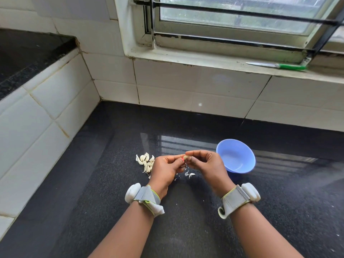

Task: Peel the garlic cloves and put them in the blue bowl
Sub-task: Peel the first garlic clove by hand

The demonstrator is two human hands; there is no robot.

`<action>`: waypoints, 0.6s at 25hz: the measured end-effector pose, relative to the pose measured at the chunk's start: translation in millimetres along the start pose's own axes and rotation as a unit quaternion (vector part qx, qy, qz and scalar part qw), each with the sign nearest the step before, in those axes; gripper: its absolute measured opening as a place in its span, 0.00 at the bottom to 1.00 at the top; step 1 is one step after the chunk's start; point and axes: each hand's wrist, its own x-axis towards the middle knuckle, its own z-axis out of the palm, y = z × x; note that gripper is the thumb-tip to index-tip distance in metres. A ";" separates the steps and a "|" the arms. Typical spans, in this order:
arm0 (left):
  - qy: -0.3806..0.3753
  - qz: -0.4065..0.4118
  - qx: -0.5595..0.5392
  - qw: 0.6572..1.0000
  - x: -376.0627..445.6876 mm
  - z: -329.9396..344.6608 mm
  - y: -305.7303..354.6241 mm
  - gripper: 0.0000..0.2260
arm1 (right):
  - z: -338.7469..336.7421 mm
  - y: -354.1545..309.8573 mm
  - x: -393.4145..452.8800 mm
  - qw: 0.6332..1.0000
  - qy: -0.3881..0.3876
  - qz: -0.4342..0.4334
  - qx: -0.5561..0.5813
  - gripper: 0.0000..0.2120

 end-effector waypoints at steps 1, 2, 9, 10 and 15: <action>0.001 0.001 -0.001 1.000 0.1 0.1 0.3 0.05 | 0.3 0.1 0.0 1.000 -0.002 0.013 0.027 0.06; 0.000 0.001 -0.001 1.000 -0.1 0.1 0.8 0.06 | 0.2 0.3 0.4 0.998 -0.004 0.026 0.052 0.06; 0.025 0.060 0.054 0.996 -2.8 0.1 -0.9 0.05 | -2.2 4.6 -0.9 0.990 0.019 0.063 0.129 0.07; 0.033 0.080 0.088 0.992 -2.5 -1.1 -0.7 0.04 | -2.4 4.4 -1.0 0.989 0.024 0.064 0.130 0.07; 0.046 0.178 0.271 0.945 -4.5 -2.6 4.9 0.05 | -4.1 0.4 -3.0 0.992 0.025 0.065 0.106 0.08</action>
